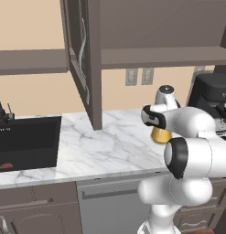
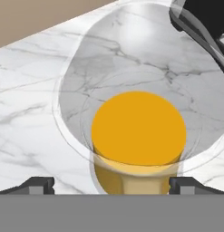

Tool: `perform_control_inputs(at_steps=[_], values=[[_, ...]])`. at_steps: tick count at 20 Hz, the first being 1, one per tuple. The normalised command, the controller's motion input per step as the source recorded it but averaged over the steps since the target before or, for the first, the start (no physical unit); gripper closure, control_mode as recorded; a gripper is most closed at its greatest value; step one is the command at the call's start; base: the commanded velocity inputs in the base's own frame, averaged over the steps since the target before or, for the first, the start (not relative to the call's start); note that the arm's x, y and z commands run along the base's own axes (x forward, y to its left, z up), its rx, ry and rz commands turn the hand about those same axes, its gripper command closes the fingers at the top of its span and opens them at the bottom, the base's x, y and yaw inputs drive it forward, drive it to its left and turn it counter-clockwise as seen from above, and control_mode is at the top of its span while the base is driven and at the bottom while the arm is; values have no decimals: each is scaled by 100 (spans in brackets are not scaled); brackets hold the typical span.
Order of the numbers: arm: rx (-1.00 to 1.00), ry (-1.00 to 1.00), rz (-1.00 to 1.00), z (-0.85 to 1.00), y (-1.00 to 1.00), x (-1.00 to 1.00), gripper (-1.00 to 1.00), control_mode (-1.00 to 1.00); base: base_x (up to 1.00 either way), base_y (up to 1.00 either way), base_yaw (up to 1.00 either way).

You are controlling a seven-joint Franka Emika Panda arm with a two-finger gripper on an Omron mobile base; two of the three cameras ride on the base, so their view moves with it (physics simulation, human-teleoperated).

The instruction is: There is a tray on the dining counter. Grab the cup, mug, and pitcher and place them on the tray. The pitcher may be placed next to the tray if it cannot fit the tray.

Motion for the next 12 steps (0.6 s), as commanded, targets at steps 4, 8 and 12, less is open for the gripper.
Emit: perform_control_inputs(at_steps=[4,8,12], values=[[0,4,0,-2,0,0,100,-100,0,0,0],[0,0,0,0,0,0,100,-100,0,0,0],[0,0,0,0,0,0,100,-100,0,0,0]])
